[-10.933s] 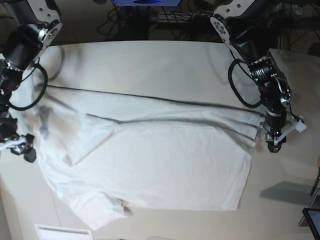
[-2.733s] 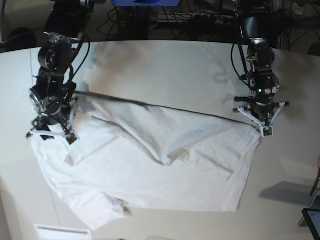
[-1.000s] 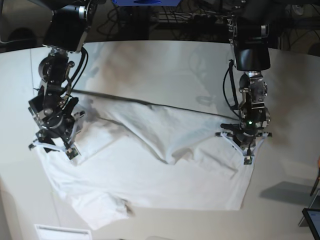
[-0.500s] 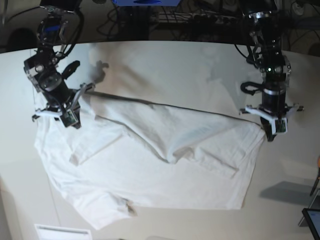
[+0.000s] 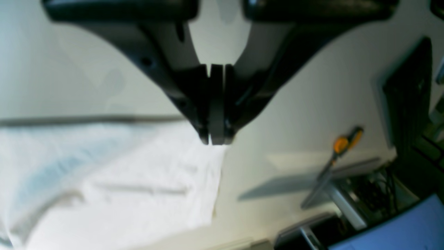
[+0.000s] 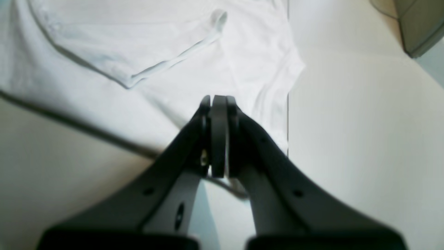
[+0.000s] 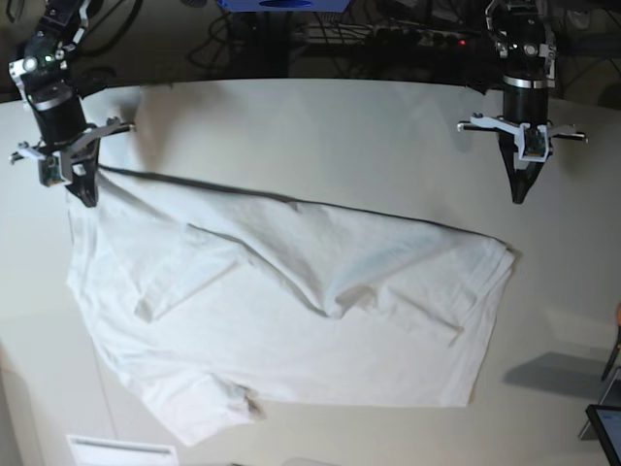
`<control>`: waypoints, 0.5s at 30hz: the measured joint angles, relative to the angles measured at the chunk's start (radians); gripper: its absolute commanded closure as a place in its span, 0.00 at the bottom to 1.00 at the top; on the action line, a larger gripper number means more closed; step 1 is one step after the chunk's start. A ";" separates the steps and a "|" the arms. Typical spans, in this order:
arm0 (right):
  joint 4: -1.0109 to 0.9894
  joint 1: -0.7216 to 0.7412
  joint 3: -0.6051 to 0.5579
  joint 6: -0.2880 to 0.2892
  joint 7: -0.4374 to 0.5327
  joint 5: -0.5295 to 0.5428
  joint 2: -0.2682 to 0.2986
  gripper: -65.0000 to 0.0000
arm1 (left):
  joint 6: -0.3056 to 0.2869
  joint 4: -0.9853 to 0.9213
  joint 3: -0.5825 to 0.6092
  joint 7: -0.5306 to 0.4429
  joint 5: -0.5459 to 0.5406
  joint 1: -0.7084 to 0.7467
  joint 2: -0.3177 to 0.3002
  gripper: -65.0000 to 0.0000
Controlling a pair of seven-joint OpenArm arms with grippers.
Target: Fold the T-shirt properly
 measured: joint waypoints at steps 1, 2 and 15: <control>0.004 -0.029 0.011 -0.006 0.002 0.025 0.000 1.00 | -0.001 -0.003 0.003 -0.017 0.000 0.014 0.001 1.00; 0.004 -0.050 0.018 -0.009 -0.002 0.042 0.000 1.00 | -0.001 -0.005 0.006 -0.029 0.000 0.022 0.002 1.00; -0.002 -0.274 0.018 -0.021 0.088 0.126 -0.064 1.00 | 0.004 -0.260 0.304 -0.409 0.018 0.053 -0.012 1.00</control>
